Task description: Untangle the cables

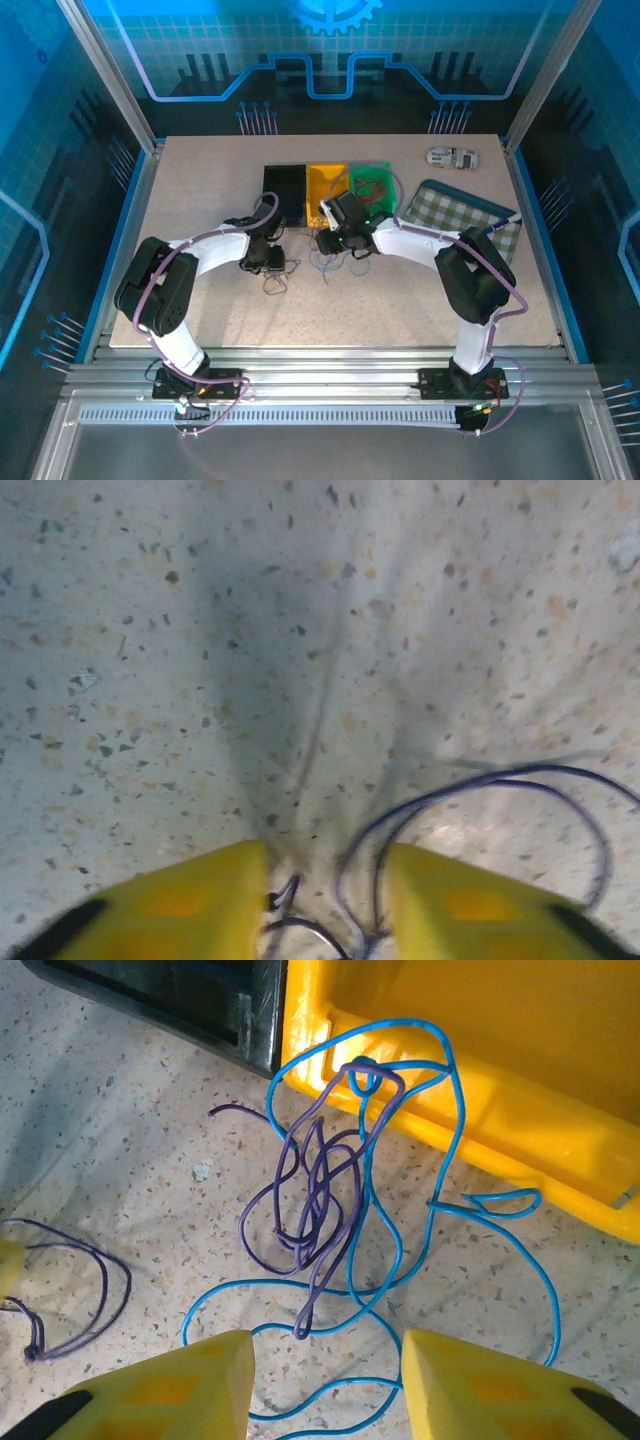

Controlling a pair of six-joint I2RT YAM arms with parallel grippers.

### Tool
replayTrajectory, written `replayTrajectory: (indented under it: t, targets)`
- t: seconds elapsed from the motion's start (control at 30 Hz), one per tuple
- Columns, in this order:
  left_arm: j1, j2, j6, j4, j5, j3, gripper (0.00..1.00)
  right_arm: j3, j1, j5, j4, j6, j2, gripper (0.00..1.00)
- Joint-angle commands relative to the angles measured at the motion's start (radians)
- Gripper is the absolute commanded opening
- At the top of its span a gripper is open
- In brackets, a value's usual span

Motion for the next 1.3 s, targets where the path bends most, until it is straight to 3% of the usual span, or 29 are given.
replayTrajectory:
  t: [0.0,0.1,0.2,0.47,0.73,1.1,1.17,1.27]
  targets:
    - [-0.006,0.001,0.004,-0.034,-0.016,0.039,0.04,0.007,-0.005,-0.013,0.008,0.002,-0.015,0.43]
    - [-0.004,-0.059,0.007,-0.065,-0.084,0.079,0.00,-0.021,-0.005,-0.020,0.021,0.011,-0.027,0.43]
    - [0.012,-0.143,0.022,-0.064,-0.078,0.112,0.00,-0.032,-0.004,-0.036,0.025,0.012,-0.028,0.43]
    - [0.088,-0.236,-0.002,-0.051,0.110,0.166,0.00,-0.085,-0.004,-0.357,0.200,-0.028,-0.084,0.43]
    - [0.100,-0.241,-0.045,0.014,0.279,0.146,0.00,-0.024,-0.002,-0.541,0.252,-0.019,-0.078,0.50]
    - [0.121,-0.247,-0.068,0.064,0.421,0.127,0.00,0.070,-0.009,-0.539,0.243,-0.041,-0.006,0.51]
    - [0.133,-0.244,-0.077,0.067,0.440,0.123,0.00,0.084,-0.012,-0.544,0.238,-0.043,0.007,0.49]
    - [0.155,-0.244,-0.107,0.073,0.430,0.109,0.00,0.109,-0.019,-0.594,0.198,-0.035,0.020,0.31]
